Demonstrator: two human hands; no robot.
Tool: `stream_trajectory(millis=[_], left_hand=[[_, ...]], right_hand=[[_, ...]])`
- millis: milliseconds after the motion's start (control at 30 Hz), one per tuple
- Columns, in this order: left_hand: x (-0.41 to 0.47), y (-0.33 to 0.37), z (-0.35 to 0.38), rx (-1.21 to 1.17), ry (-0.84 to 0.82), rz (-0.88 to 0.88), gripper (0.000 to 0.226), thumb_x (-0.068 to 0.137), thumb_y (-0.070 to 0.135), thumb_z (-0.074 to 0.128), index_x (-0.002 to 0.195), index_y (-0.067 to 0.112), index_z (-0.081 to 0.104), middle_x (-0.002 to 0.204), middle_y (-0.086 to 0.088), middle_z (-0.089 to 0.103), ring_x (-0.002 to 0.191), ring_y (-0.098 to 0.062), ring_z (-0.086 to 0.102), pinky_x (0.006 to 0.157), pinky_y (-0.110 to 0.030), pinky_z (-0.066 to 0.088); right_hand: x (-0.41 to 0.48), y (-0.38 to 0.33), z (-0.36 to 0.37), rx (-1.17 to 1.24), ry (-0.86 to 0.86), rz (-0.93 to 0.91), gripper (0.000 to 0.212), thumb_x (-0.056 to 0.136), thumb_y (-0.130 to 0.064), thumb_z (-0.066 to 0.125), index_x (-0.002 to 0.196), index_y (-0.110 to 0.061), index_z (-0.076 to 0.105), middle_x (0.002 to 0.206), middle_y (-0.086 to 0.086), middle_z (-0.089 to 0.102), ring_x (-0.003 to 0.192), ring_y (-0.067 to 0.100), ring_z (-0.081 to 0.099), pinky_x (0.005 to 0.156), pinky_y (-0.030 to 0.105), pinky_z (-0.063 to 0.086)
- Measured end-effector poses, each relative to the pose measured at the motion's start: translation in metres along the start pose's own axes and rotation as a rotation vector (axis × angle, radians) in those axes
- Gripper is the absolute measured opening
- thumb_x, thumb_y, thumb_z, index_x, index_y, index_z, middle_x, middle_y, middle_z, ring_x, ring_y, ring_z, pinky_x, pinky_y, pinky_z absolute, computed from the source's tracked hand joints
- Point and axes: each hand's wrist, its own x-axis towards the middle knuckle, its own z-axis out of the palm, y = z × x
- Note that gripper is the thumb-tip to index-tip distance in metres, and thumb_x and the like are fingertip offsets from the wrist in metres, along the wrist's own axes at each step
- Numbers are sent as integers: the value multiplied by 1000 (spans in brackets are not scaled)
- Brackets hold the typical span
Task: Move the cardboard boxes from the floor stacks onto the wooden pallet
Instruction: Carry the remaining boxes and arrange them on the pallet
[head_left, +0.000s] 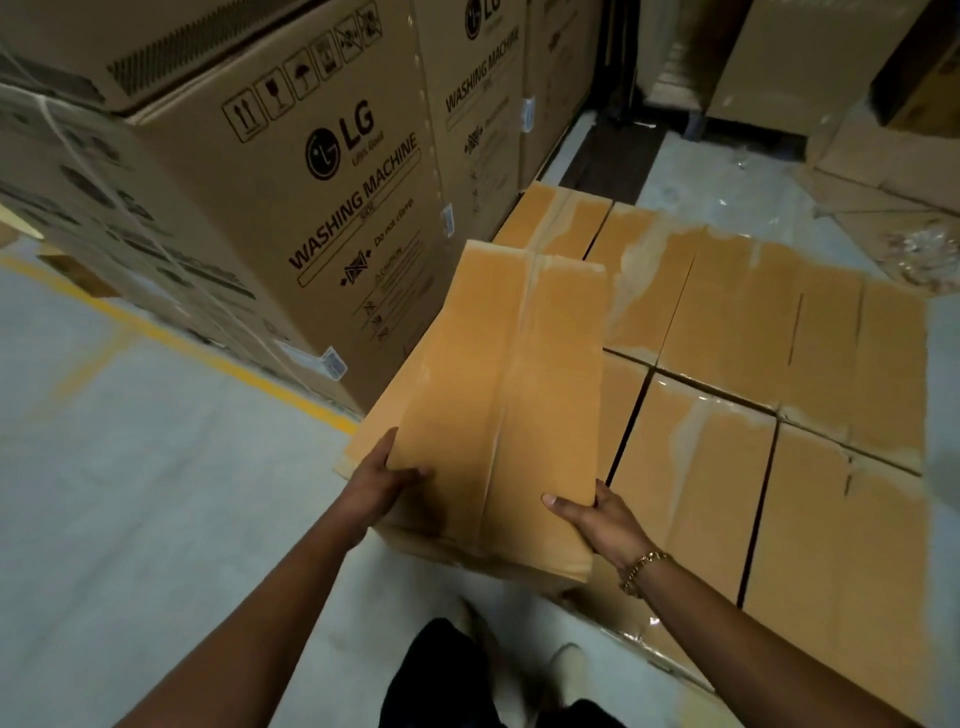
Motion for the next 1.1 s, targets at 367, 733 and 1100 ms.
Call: stream_trajectory(millis=[367, 733, 1100], left_hand=[[87, -9, -125, 34, -95, -27, 75, 79, 29, 81, 146, 41, 49, 135, 8, 62, 122, -20, 58, 98, -42, 47], [184, -30, -215, 79, -234, -154, 70, 85, 6, 74, 142, 42, 54, 129, -2, 69, 118, -31, 65, 100, -51, 51], [215, -51, -215, 177, -177, -228, 69, 92, 4, 65, 151, 33, 43, 134, -7, 59, 122, -34, 54, 101, -53, 46]], right_hand=[[57, -25, 126, -34, 119, 132, 109, 80, -56, 80, 162, -16, 20, 158, 5, 42, 143, 25, 42, 110, 29, 38], [119, -18, 235, -12, 257, 143, 85, 79, -56, 79, 151, -33, 39, 95, -9, 66, 86, 16, 63, 75, 24, 47], [128, -11, 246, 76, 292, 174, 78, 82, -42, 82, 146, -42, 38, 131, -23, 58, 119, 4, 58, 103, 22, 44]])
